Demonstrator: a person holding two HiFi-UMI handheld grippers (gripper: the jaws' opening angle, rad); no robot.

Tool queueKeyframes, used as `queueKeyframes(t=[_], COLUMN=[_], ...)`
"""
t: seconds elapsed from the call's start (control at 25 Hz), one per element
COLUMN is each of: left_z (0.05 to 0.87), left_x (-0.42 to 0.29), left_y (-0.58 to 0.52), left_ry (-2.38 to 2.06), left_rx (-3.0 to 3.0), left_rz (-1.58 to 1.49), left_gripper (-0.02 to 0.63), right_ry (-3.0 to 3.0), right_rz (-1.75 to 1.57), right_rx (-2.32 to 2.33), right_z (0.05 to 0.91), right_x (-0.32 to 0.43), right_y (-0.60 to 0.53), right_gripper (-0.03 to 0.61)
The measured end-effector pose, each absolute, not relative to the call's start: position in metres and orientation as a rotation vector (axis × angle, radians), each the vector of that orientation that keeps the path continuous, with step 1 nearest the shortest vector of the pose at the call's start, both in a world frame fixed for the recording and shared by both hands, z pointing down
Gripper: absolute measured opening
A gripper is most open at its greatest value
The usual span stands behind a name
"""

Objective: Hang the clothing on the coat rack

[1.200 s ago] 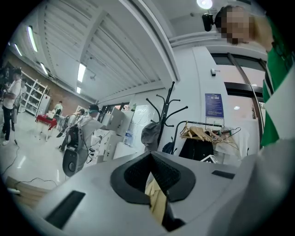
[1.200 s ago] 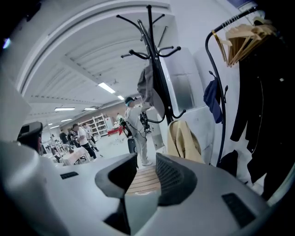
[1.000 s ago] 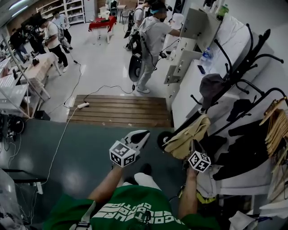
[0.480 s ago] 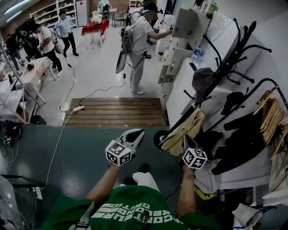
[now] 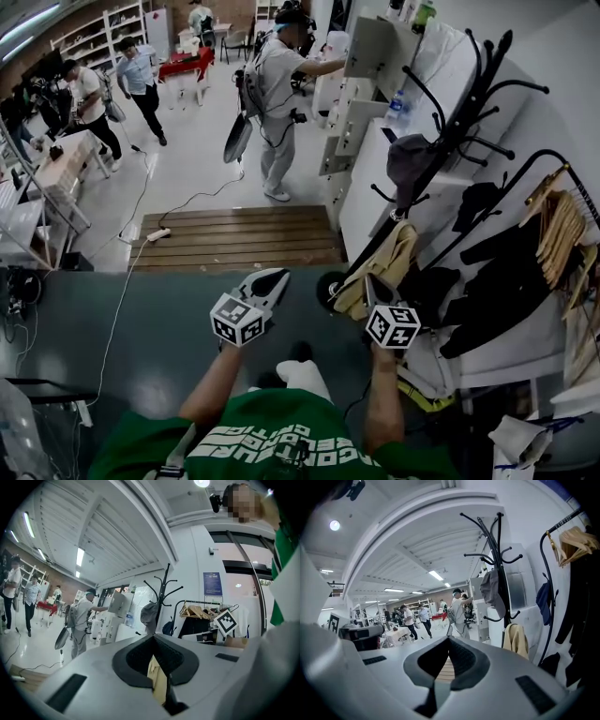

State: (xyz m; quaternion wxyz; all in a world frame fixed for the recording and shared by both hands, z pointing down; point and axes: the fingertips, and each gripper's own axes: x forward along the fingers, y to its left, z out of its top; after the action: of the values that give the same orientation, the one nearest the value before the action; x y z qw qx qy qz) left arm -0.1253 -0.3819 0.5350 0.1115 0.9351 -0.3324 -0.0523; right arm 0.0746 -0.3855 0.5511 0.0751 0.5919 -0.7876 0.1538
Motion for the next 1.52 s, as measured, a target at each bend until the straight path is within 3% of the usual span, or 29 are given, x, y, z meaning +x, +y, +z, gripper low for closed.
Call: queueKeyframes(t=[1.52], left_z=[0.538], left_x=[-0.111], left_y=[-0.395], left_ry=[-0.948], left_rx=[2.746], left_rz=[-0.159], left_gripper=[0.003], right_ry=[-2.345], right_rz=[0.428], right_rx=[1.692], right_z=[0.563], right_x=[0.064], right_y=[-0.390], right_gripper=[0.008])
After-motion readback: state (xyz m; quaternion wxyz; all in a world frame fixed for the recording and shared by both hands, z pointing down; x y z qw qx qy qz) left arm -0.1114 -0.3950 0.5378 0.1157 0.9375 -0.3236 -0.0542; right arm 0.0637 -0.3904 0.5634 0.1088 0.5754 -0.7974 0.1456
